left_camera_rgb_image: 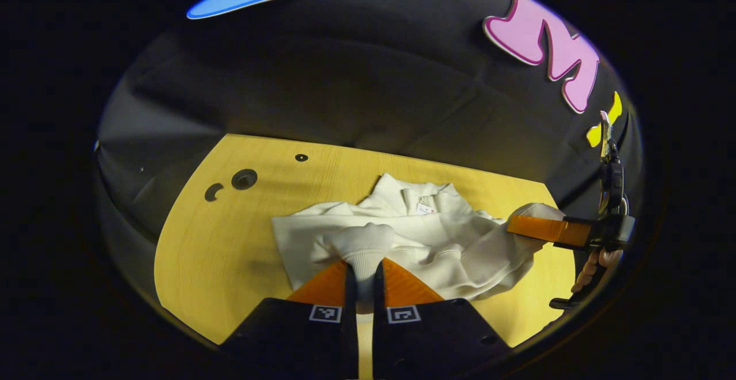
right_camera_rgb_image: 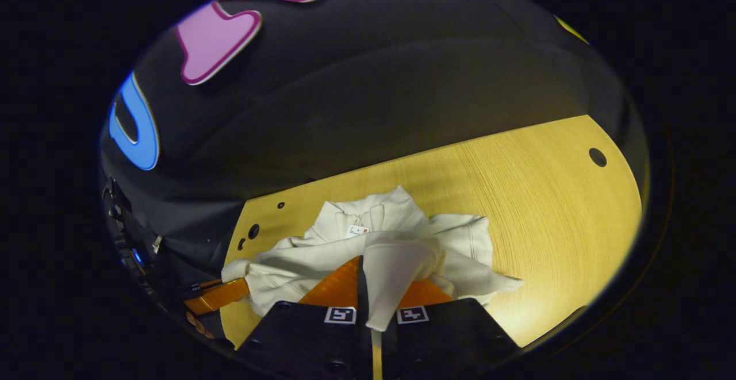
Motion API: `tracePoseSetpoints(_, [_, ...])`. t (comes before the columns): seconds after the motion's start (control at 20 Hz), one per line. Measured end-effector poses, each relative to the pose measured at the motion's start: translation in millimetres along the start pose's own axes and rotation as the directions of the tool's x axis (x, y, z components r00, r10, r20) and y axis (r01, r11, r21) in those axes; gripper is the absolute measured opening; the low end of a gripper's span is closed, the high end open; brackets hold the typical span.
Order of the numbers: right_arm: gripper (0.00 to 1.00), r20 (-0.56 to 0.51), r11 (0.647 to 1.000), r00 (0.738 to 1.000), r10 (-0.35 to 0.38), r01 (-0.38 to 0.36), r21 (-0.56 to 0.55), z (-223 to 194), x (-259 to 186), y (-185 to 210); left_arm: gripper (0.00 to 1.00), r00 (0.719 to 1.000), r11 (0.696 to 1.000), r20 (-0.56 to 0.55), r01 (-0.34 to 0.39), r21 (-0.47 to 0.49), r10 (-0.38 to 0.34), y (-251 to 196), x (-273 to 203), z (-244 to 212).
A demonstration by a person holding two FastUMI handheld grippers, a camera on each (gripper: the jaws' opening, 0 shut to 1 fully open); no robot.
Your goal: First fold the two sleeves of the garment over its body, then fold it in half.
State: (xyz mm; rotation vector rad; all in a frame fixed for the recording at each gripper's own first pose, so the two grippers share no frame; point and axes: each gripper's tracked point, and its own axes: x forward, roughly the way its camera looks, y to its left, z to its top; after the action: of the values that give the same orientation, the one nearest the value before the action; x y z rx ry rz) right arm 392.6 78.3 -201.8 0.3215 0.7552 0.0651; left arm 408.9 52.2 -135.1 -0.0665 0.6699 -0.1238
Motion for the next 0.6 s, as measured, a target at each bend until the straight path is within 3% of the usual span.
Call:
tracePoseSetpoints(0.15, [0.19, 0.014, 1.0, 1.0, -0.022, 0.021, 0.012, 2, 16, -5, 0.27, 0.997, 0.996, 0.065, -0.056, 0.064, 0.051, 8, 16, 16])
tracePoseSetpoints(0.2, [0.19, 0.026, 1.0, 0.999, -0.028, 0.028, 0.003, 4, 17, -7, 0.4, 0.995, 0.995, 0.09, -0.054, 0.08, 0.047, 4, 16, 22])
tracePoseSetpoints(0.25, [0.42, 0.043, 1.0, 0.999, -0.021, 0.022, -0.01, 7, 17, -6, 0.52, 0.994, 0.995, 0.105, -0.049, 0.089, 0.039, 0, 13, 27])
tracePoseSetpoints(0.3, [0.43, 0.058, 1.0, 0.998, -0.012, 0.014, -0.027, 9, 14, -4, 0.65, 0.992, 0.995, 0.123, -0.051, 0.09, 0.039, -1, 11, 29])
tracePoseSetpoints(0.35, [0.71, 0.074, 0.999, 0.997, -0.017, 0.02, -0.049, 10, 10, -5, 0.85, 0.989, 0.995, 0.144, -0.05, 0.084, 0.037, -4, 5, 33])
tracePoseSetpoints(0.4, [0.98, 0.088, 0.997, 0.996, -0.026, 0.032, -0.072, 13, 4, -6, 0.95, 0.985, 0.996, 0.171, -0.049, 0.076, 0.035, -6, -3, 38])
tracePoseSetpoints(0.6, [0.99, 0.139, 0.99, 0.99, -0.018, 0.037, -0.134, 17, -33, 2, 0.99, 0.966, 0.994, 0.255, -0.063, 0.087, 0.039, -9, -37, 58])
